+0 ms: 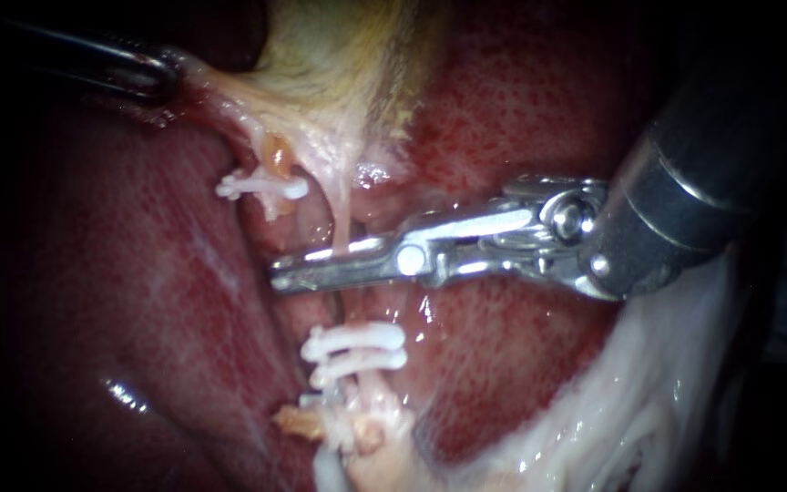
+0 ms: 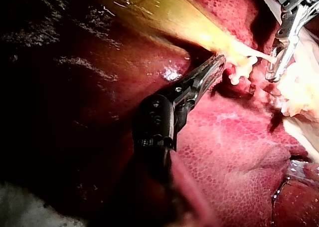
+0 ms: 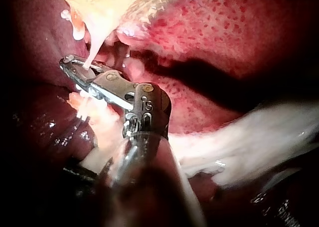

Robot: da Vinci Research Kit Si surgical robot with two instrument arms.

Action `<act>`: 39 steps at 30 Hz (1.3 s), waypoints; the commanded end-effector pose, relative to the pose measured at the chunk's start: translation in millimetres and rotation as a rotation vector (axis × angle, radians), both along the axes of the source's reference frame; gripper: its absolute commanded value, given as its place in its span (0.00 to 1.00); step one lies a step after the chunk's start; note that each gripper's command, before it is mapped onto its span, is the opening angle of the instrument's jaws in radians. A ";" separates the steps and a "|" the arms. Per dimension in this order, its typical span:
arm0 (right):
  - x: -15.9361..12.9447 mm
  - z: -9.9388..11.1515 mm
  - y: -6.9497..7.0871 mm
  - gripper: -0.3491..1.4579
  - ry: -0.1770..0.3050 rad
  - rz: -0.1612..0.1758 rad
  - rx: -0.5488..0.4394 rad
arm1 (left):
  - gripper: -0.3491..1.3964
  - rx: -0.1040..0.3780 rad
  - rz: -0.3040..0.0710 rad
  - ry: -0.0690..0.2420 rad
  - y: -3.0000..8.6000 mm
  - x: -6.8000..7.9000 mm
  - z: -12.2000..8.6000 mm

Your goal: Going back third clip right tube

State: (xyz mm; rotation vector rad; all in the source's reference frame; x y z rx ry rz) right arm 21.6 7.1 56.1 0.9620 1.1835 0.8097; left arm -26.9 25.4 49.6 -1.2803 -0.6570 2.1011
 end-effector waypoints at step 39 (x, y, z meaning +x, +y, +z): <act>-13.0 1.1 -3.7 0.47 -0.022 -0.138 -0.694 | 0.00 -0.003 0.000 0.001 -0.3 0.0 0.5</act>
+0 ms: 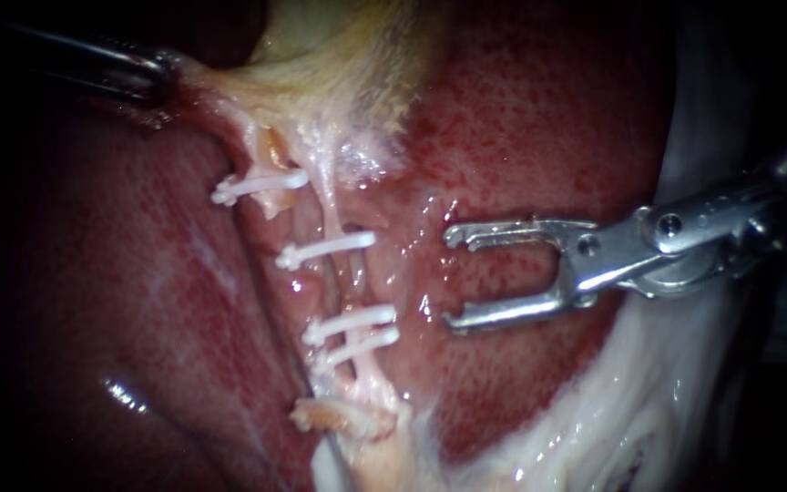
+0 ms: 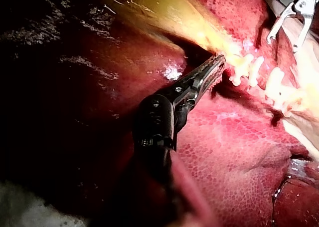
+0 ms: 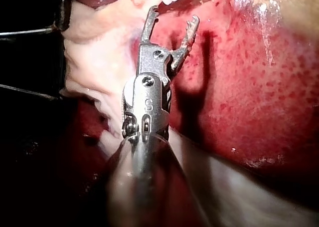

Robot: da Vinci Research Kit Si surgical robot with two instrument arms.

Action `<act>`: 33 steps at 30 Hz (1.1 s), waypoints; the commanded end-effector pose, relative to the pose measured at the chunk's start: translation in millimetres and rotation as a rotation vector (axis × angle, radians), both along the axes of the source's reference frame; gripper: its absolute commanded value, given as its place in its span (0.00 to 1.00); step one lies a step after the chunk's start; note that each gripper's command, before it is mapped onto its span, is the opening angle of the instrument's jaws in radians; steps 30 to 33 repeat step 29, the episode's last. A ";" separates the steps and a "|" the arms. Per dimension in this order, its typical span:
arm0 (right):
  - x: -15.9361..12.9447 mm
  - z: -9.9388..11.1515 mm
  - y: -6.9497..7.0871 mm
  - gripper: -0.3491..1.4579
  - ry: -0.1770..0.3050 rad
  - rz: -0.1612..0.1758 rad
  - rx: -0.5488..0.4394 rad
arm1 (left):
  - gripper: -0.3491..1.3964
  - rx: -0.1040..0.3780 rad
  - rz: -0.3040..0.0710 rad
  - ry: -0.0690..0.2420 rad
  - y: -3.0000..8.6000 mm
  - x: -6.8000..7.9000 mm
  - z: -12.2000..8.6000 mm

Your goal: Going back third clip right tube

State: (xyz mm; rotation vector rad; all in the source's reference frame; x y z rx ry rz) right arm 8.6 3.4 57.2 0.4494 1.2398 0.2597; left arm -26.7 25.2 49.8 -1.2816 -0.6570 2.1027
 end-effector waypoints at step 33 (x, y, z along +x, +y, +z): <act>-2.8 -1.3 0.7 0.47 -0.017 -0.021 -0.043 | 0.00 0.018 0.016 -0.002 -1.4 -3.7 6.1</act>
